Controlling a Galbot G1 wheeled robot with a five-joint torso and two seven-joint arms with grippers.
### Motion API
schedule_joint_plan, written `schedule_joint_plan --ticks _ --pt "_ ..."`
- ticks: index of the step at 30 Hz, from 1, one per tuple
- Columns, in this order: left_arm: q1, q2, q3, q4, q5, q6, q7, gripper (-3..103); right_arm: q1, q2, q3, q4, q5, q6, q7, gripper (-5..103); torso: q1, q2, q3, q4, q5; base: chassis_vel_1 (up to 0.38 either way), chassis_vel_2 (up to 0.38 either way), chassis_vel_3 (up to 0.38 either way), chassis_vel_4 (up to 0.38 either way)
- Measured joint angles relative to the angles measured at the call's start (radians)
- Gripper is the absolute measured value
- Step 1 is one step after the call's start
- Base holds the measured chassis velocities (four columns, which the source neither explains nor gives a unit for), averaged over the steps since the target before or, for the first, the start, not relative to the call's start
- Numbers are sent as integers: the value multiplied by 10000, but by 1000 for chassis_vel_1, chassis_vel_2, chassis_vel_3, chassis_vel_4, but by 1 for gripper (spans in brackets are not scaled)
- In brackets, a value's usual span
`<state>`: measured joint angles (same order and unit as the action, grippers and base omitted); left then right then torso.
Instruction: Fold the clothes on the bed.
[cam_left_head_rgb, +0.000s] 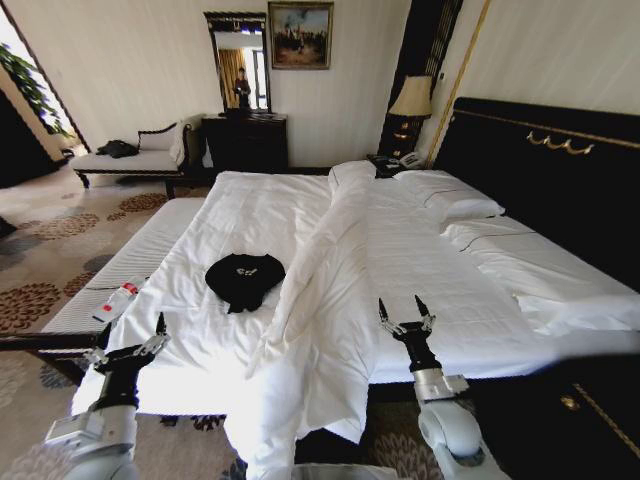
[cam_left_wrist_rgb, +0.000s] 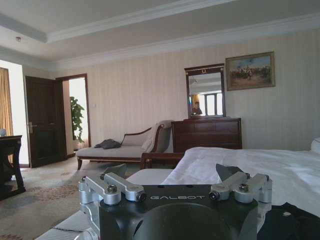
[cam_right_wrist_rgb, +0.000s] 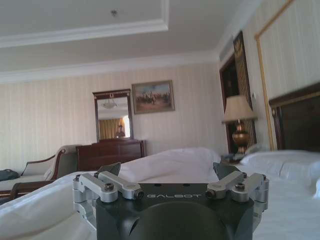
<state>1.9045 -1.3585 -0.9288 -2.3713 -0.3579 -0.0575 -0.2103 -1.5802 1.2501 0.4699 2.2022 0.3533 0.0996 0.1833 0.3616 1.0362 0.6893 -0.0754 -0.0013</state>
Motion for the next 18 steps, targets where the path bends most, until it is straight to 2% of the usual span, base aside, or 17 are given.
schedule_joint_plan --ticks 1,2,3,4,7,8,12,18 --pt "-3 16 -81 36 0 1 -2 100 10 -257 -244 373 411 -599 504 100 0 0 0 -1 3 0 0 0 0" --pt "-3 16 -81 36 0 1 -2 100 10 -257 -244 373 411 -599 504 100 0 0 0 -1 3 0 0 0 0" --pt "-8 30 -192 84 1 1 -1 100 62 -640 -551 805 964 -1388 1113 100 0 1 0 0 2 0 0 0 0" --pt "-15 49 -294 133 0 0 0 100 122 -915 -775 1048 1320 -1868 1479 100 -1 1 0 -1 3 0 0 0 0" --pt "-75 168 -713 371 -78 -7 -1 100 424 -1476 -1442 1504 2391 -2889 2338 100 -1 0 0 -2 10 0 0 0 0" --pt "-75 168 -713 371 -78 -7 -1 100 424 -1476 -1442 1504 2391 -2889 2338 100 -1 0 0 -2 10 0 0 0 0" --pt "-141 301 -1242 617 -357 18 -17 100 1047 -1500 -2303 1795 3735 -3753 2842 100 0 0 1 -2 6 0 0 0 0" --pt "-75 309 -1512 686 -423 25 -25 100 2009 -1526 -3015 1662 4580 -4510 3136 100 -1 1 0 -2 6 0 0 0 0"
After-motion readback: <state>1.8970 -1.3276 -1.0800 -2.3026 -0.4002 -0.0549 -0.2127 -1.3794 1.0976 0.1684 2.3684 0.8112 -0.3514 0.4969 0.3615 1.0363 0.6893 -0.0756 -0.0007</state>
